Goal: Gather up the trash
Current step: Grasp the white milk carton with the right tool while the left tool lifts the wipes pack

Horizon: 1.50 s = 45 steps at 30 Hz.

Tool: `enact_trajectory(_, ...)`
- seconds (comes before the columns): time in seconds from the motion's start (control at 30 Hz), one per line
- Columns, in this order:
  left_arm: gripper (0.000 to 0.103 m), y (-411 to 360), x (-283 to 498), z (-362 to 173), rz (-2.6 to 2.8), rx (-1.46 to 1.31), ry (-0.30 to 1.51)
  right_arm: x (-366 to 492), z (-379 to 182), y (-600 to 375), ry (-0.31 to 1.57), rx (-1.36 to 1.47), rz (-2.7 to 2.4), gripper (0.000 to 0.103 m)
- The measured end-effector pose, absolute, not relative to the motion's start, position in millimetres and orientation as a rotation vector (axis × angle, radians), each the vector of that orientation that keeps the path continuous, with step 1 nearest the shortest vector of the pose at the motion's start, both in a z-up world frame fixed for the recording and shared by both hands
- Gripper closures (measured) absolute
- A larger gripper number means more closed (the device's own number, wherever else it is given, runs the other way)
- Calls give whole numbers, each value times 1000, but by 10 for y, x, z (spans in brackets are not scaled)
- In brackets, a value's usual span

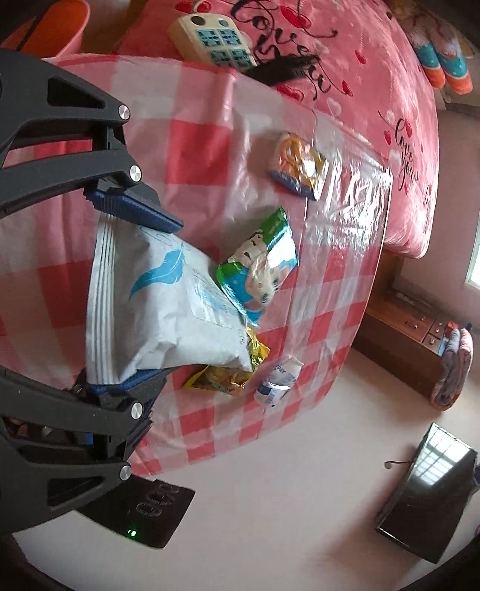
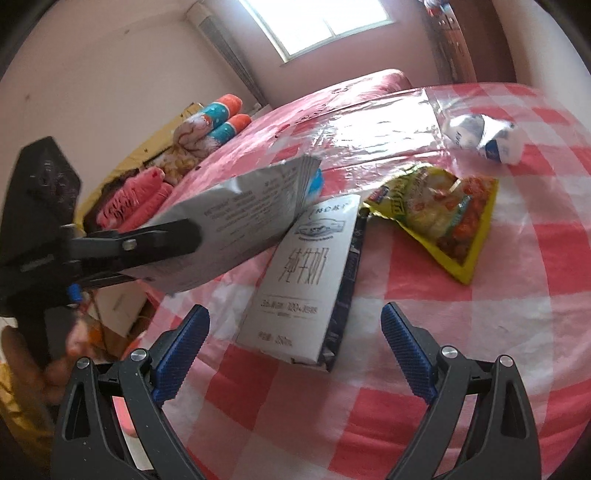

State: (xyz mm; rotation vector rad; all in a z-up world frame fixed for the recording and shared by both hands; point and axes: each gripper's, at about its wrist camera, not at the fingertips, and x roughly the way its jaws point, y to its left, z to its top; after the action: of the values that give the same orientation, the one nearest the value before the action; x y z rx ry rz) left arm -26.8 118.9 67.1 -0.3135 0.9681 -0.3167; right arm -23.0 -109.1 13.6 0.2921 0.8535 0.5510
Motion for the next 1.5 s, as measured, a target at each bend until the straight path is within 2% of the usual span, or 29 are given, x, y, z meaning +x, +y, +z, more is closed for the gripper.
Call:
enact_trajectory(0.2,37,1306,-453,687,-341,-346,968,-184,108,-921,876,219,499,11)
enact_trajectory(0.27,37,1336,-496,664,-344,-342,976,-176,72,-866,889,166,458,19)
enact_trajectory(0.33,37,1368,-548,617,-358,-351,984,-171,72,-851,889,135,437,20)
enact_trajectory(0.53,37,1303,-690,531,-404,-298,1017,-189,78,-1053,888,124,410,33)
enact_trajectory(0.6,34,1255,-735,535,-426,-262,1020,-214,92,-1143,877,111,389,34)
enact_trajectory(0.7,24,1200,-795,574,-461,-221,1005,-249,101,-1342,861,91,327,34)
enact_trajectory(0.87,16,1095,-862,649,-481,-142,974,-210,54,-1618,873,149,333,34)
enact_trajectory(0.93,16,1015,-871,614,-462,-78,981,-209,82,-1667,864,153,331,31)
enact_trajectory(1.0,16,913,-881,538,-449,-5,998,-210,112,-1693,851,155,344,20)
enact_trajectory(1.13,16,775,-841,376,-414,113,1018,-197,210,-1600,828,117,390,17)
enact_trajectory(1.2,16,732,-799,316,-393,146,1021,-176,261,-1500,821,77,405,12)
enact_trajectory(1.5,16,618,-612,146,-414,174,1046,167,121,-1210,912,-84,453,11)
